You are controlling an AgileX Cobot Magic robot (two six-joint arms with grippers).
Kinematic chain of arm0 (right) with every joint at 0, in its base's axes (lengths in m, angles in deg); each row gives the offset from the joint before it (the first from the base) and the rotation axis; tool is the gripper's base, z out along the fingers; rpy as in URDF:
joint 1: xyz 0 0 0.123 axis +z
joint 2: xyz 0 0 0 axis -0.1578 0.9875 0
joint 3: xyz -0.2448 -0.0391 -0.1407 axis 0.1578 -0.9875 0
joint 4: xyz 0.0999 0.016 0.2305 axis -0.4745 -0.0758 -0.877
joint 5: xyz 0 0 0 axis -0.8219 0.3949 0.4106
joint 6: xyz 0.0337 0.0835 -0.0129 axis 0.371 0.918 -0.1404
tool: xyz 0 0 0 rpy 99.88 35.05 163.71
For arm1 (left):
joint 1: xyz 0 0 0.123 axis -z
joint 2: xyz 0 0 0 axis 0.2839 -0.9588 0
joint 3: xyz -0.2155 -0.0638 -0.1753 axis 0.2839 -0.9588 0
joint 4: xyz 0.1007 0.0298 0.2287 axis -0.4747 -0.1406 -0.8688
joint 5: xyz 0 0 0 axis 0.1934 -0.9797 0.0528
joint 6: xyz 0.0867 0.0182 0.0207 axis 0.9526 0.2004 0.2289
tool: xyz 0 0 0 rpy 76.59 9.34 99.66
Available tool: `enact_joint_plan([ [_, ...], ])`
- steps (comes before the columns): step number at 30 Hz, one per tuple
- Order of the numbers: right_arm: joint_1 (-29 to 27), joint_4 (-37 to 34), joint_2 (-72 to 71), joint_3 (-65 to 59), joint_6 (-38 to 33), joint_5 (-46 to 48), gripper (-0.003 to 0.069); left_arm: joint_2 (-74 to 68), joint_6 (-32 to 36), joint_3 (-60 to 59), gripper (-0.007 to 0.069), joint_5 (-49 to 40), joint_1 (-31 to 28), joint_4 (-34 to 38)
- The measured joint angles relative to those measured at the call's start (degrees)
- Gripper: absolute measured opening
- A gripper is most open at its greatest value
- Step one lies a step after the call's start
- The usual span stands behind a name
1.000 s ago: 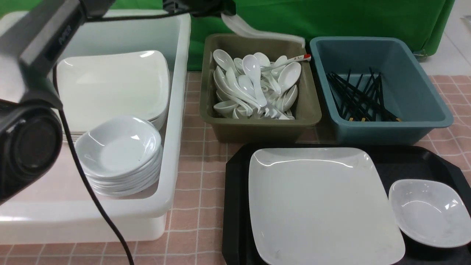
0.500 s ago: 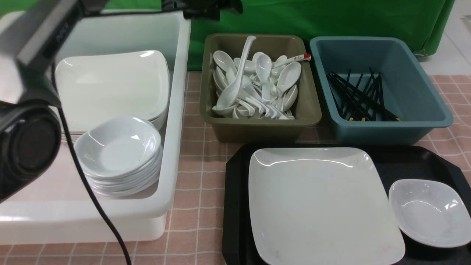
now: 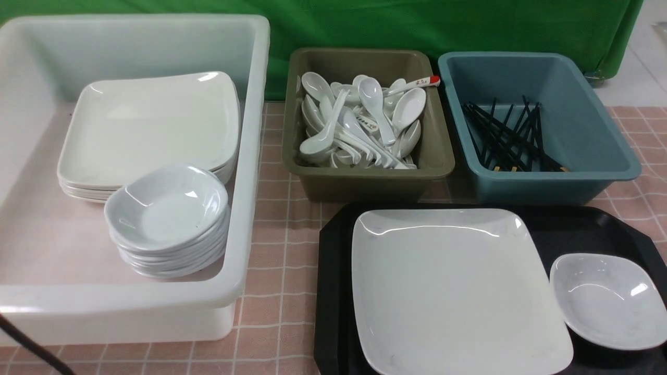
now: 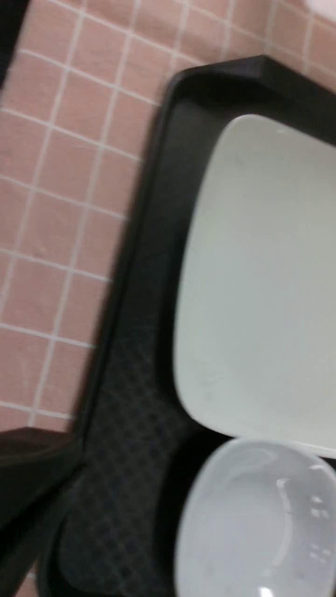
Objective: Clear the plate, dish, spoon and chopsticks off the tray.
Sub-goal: Use the right arm to grab a small plate from the dinner plate
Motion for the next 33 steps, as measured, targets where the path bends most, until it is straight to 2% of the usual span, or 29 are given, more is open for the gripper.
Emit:
enact_joint_plan([
  [4,0.0,0.0,5.5,0.0,0.0,6.1,0.003,8.6,3.7,-21.0,0.0001,-0.7,0.0,-0.6],
  [9,0.0,0.0,12.5,0.0,-3.4,4.3,0.0049,15.6,6.2,-34.0,0.0001,-1.2,0.0,-2.5],
  [10,0.0,0.0,15.2,0.0,-5.0,2.8,0.0076,17.1,6.4,-36.6,0.0001,-1.3,0.0,-2.9],
  [12,0.3,0.1,20.0,0.0,-6.8,-1.1,0.0181,18.9,6.4,-39.1,0.0001,-1.3,0.0,-3.1],
  [14,0.7,0.2,22.5,0.2,-7.5,-2.7,0.0228,19.3,6.5,-39.6,0.0001,-1.3,0.0,-3.1],
  [16,2.6,0.7,27.5,1.8,-8.3,-5.4,0.0333,19.6,6.6,-39.8,0.0001,-1.3,0.0,-3.1],
  [17,2.8,0.8,28.3,2.2,-8.4,-5.5,0.0346,19.6,6.6,-39.8,0.0001,-1.3,0.0,-3.1],
  [19,4.8,3.0,33.0,5.0,-8.8,-6.9,0.0402,19.6,7.5,-40.0,0.0001,-1.2,0.0,-3.1],
  [22,7.8,8.2,38.6,8.4,-8.8,-7.6,0.0437,19.6,8.1,-40.1,0.0002,-1.2,0.0,-3.1],
  [28,13.8,22.4,49.1,10.2,-8.6,-8.7,0.0445,19.6,8.1,-40.1,0.0002,-1.2,0.0,-3.1],
  [33,15.4,30.9,55.5,10.3,-6.6,-10.4,0.0447,19.6,8.1,-40.1,0.0002,-1.2,0.0,-3.1],
])
